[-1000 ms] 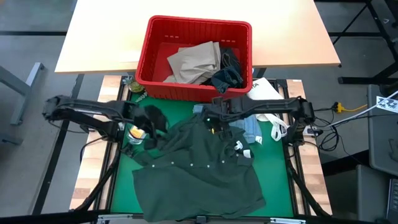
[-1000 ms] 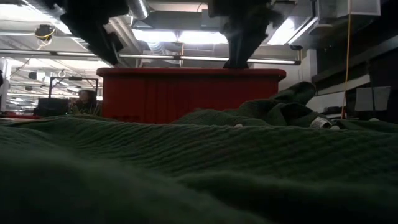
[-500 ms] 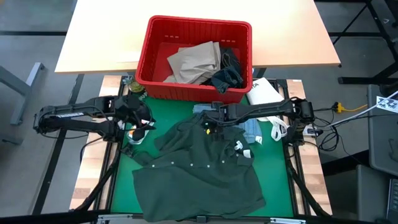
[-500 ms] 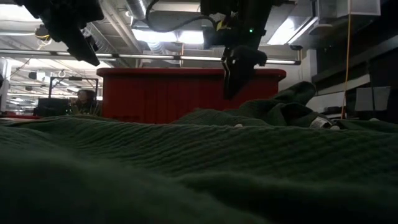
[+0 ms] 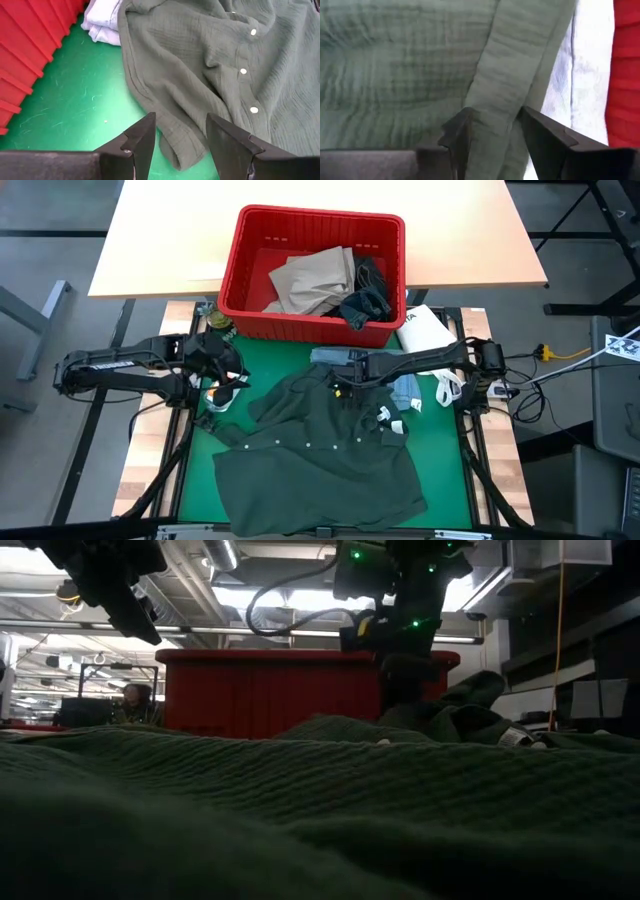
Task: Fold Laundry from Bin
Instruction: Fold the green polo shirt
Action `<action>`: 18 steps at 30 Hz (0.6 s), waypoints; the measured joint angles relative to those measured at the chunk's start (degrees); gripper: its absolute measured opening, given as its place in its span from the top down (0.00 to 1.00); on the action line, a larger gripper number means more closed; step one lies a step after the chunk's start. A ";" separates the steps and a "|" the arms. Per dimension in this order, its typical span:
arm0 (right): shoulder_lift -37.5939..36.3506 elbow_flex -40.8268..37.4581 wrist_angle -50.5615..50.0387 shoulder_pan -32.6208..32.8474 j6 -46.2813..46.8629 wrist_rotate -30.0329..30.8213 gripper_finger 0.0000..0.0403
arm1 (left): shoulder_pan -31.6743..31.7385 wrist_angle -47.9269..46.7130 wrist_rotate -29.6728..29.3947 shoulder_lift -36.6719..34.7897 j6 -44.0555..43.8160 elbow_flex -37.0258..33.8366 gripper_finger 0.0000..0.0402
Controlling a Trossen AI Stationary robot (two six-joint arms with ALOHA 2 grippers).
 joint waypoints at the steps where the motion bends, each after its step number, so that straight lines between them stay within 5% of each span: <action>1: 0.00 0.00 0.11 0.00 0.19 0.00 0.59 | 0.00 0.00 0.01 0.00 0.00 0.00 0.58; 11: 0.00 0.55 -1.03 0.00 -2.94 0.03 0.97 | -0.02 0.00 -0.01 0.00 0.00 0.00 0.58; 18: -1.01 7.88 -9.44 0.01 -5.13 0.11 0.94 | -0.02 0.05 -0.41 0.51 -2.16 -0.06 0.58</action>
